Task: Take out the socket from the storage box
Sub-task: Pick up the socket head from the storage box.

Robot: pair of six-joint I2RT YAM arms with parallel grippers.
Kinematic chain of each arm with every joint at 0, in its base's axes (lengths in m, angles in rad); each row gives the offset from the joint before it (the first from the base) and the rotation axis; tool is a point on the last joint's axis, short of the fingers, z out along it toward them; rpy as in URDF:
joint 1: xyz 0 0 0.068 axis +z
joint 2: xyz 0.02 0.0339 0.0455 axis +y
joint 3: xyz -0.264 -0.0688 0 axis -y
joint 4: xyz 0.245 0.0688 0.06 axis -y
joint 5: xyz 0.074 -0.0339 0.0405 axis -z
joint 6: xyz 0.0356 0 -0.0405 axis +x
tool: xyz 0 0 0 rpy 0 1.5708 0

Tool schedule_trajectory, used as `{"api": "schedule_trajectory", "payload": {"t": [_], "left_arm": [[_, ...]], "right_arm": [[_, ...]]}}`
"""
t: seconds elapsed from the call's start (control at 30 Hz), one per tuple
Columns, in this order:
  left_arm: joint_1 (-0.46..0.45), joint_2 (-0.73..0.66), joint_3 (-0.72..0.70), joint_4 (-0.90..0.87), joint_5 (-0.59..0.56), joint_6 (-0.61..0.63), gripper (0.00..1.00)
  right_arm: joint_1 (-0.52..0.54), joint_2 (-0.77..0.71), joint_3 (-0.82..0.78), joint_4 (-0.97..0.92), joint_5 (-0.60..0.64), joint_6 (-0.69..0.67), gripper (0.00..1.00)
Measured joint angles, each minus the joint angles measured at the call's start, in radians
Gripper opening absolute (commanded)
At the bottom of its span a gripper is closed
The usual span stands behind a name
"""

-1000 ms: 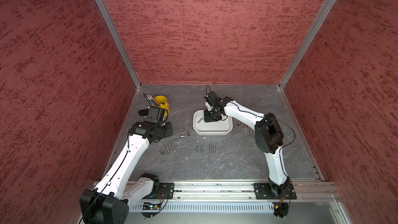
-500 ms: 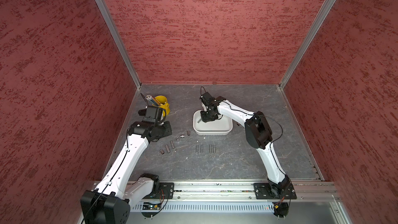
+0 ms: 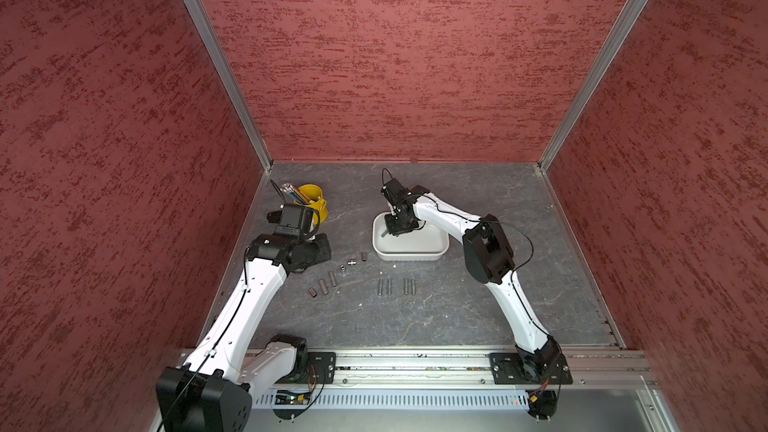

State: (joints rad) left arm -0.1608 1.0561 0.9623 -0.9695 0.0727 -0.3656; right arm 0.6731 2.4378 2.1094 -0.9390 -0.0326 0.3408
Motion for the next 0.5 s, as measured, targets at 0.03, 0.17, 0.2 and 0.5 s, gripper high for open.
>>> {"api": "schedule_trajectory", "payload": {"t": [0.03, 0.17, 0.2, 0.5], "left_arm": [[0.001, 0.0, 0.0, 0.0, 0.0, 0.0, 0.41], [0.003, 0.001, 0.0, 0.0, 0.0, 0.0, 0.41], [0.003, 0.002, 0.0, 0.0, 0.0, 0.0, 0.41], [0.004, 0.005, 0.0, 0.0, 0.0, 0.0, 0.41]], "right_arm": [[0.001, 0.005, 0.007, -0.002, 0.004, -0.002, 0.24], [0.009, 0.01, 0.013, -0.002, 0.017, -0.005, 0.16], [0.011, 0.01, 0.014, -0.002, 0.019, -0.005, 0.14], [0.029, 0.0, 0.003, 0.002, 0.018, 0.013, 0.09]]}}
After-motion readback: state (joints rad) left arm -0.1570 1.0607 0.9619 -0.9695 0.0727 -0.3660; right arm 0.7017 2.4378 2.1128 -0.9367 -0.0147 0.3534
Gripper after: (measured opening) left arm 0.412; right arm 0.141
